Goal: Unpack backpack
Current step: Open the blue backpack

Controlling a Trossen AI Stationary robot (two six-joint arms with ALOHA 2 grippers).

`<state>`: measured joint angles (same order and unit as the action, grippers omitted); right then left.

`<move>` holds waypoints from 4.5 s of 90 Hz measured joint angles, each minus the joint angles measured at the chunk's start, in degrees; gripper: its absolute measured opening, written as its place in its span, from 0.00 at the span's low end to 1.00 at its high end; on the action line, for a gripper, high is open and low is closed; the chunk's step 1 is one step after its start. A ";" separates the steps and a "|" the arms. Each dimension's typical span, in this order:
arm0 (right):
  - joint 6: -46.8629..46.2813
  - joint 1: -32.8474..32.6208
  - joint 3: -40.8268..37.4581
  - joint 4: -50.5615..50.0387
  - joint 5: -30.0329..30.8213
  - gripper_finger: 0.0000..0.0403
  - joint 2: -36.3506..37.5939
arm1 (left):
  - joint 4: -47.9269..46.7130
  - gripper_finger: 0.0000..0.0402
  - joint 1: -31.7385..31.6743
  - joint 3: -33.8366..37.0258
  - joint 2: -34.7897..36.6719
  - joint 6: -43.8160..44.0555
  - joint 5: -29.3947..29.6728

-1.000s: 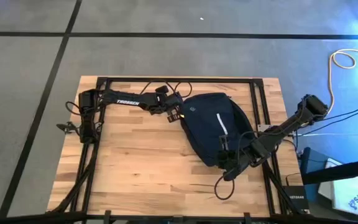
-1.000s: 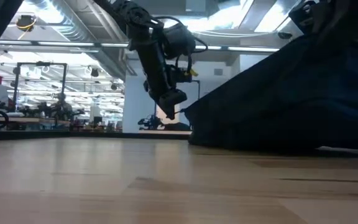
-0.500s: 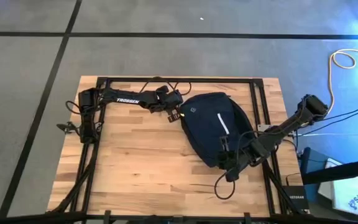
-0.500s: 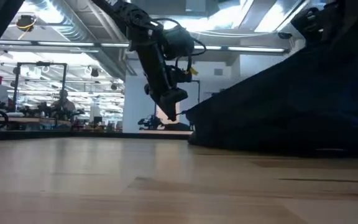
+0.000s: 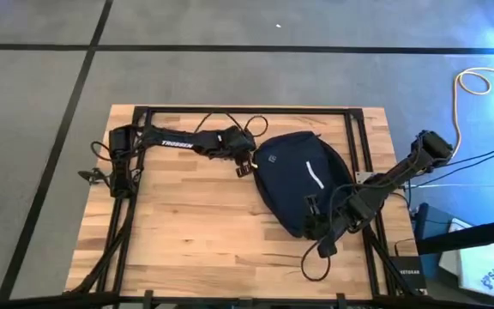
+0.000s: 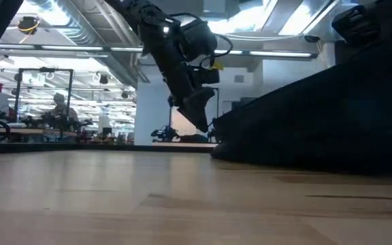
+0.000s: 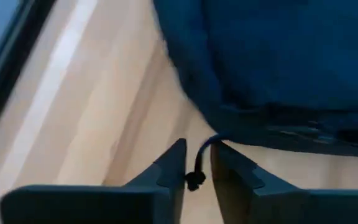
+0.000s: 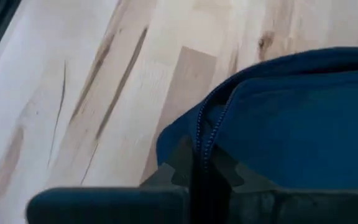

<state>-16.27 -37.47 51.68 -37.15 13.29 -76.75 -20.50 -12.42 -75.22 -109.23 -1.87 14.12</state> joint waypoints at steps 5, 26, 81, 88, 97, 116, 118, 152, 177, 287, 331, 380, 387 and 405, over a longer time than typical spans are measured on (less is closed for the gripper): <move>-0.02 0.04 0.00 0.00 0.22 0.00 0.00 | -0.04 0.25 1.11 0.00 0.00 -0.06 0.19; -1.69 0.18 0.02 1.50 1.60 0.00 -0.29 | -0.27 0.49 4.37 -0.23 0.36 -1.31 -0.05; 15.77 9.49 0.04 22.73 0.01 0.00 -7.41 | 1.12 0.63 11.19 -1.15 7.61 -2.20 -7.84; 17.68 10.58 0.04 25.09 -2.31 0.00 -7.41 | 1.57 0.63 12.95 -1.16 7.37 -2.49 -9.38; 18.10 11.71 0.04 24.87 -2.96 0.00 -7.41 | 3.27 0.63 15.43 -1.16 7.13 -2.28 -10.53; 17.33 11.60 0.04 23.39 -3.01 0.00 -7.41 | 5.64 0.63 19.35 -1.16 7.10 -1.44 -13.54; 16.67 11.60 0.04 23.39 -3.13 0.00 -7.41 | 5.79 0.63 19.62 -1.16 7.10 -1.23 -13.51; 13.41 11.60 0.00 20.32 -1.30 0.35 -7.41 | 9.50 0.63 20.58 -1.18 5.71 -0.74 -16.70; 14.92 11.58 0.10 21.88 -3.49 0.55 -7.34 | 12.02 0.63 20.56 -1.16 -0.68 0.45 -17.13; 2.96 11.62 -0.79 20.16 -8.57 0.49 -8.63 | 10.77 0.64 22.44 -1.14 -3.91 2.27 -21.40; 6.66 11.62 -0.79 20.70 -8.34 0.49 -11.54 | 10.62 0.64 22.44 -1.14 -3.91 1.81 -21.05; 6.01 12.02 -0.63 19.34 -8.34 0.49 -10.84 | 10.73 0.64 22.45 -1.12 -3.91 1.81 -20.30; 5.79 12.10 -0.63 19.03 -8.48 0.49 -10.84 | 11.00 0.64 22.44 -1.14 -3.91 1.81 -20.29; 3.36 15.16 -0.61 18.82 -12.06 0.49 -10.82 | 10.94 0.64 22.44 -1.11 -3.91 1.83 -20.29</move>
<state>-12.91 -22.31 51.07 -18.32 1.24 -87.57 -9.56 10.02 -76.34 -113.14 -0.03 -6.17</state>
